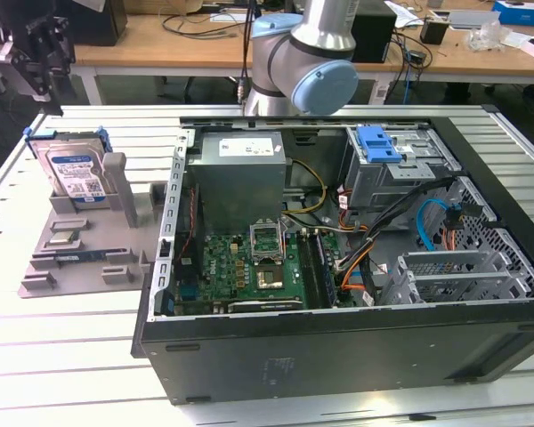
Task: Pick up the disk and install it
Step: 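Pick up the disk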
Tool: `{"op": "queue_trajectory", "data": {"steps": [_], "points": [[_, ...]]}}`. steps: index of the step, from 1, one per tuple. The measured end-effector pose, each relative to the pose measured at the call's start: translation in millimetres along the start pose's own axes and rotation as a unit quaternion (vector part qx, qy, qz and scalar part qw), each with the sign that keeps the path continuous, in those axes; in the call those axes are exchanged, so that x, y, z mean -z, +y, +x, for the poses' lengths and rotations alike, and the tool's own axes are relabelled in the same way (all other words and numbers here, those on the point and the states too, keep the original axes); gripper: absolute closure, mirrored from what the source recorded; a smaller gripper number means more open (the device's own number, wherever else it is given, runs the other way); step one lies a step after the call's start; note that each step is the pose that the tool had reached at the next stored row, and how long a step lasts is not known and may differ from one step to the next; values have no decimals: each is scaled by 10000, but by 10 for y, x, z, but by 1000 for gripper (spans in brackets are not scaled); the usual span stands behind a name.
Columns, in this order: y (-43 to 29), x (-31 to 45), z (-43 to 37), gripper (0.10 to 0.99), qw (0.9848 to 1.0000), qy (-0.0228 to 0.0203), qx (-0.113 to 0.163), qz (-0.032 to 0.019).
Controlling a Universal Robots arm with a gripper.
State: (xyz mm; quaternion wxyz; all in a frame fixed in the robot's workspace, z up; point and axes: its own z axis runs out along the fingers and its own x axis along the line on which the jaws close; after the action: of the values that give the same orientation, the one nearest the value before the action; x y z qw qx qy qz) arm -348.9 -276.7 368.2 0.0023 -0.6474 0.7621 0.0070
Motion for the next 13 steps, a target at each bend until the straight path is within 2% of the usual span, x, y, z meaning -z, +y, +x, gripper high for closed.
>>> {"op": "queue_trajectory", "data": {"steps": [3,6,7,10,13], "points": [[5,-3,5,604,9999,13,132,-2],[6,-18,5,604,9990,19,440,-5],[7,-19,5,604,9987,43,503,-3],[9,-19,7,604,9987,43,505,-3],[46,-25,36,604,9987,57,507,-1]]}}
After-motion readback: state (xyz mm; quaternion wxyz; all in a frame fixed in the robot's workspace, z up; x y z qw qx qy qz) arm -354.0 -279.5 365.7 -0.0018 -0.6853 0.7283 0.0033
